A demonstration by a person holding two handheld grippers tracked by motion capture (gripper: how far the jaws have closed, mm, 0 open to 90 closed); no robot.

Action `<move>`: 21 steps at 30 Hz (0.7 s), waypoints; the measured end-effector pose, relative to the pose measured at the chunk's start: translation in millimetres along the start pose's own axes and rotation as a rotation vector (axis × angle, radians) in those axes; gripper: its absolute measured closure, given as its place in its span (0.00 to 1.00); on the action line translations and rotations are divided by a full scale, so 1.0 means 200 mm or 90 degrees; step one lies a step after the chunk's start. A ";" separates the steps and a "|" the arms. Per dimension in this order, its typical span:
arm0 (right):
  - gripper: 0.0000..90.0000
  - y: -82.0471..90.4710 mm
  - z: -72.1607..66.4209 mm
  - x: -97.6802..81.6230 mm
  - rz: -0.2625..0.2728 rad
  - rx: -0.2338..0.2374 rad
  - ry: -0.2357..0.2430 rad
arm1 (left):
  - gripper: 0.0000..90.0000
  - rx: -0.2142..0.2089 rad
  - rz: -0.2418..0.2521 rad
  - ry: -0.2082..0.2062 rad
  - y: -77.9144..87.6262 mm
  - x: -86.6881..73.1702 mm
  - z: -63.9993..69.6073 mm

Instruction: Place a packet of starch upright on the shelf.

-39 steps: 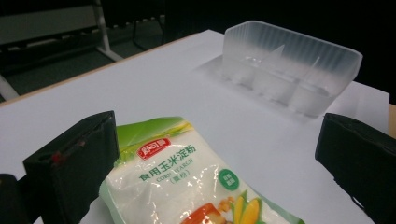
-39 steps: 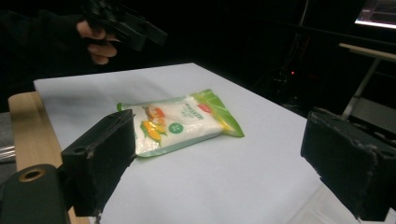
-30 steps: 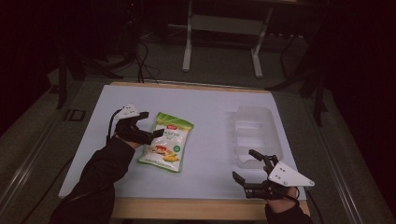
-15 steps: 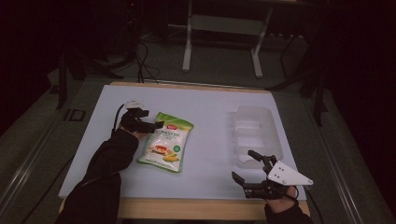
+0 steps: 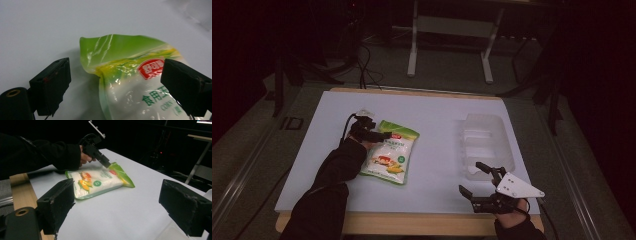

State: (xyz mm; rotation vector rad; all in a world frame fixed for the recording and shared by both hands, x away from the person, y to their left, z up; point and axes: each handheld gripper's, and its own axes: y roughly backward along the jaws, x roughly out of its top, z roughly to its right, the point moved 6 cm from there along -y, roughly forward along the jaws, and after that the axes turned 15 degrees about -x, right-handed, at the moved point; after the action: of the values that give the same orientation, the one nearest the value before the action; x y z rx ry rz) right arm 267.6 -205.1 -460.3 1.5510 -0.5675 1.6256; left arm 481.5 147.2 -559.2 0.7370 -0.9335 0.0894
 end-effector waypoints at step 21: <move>0.14 -0.01 -0.01 -0.01 -0.007 0.008 -0.005 | 0.61 -0.103 -0.071 0.031 -0.10 -0.05 0.05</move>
State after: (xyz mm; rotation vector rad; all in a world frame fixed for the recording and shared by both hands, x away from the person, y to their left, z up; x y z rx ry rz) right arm 267.9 -202.9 -462.2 1.5677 -0.5540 1.6175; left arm 475.2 128.5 -573.2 0.6326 -0.8411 -0.0666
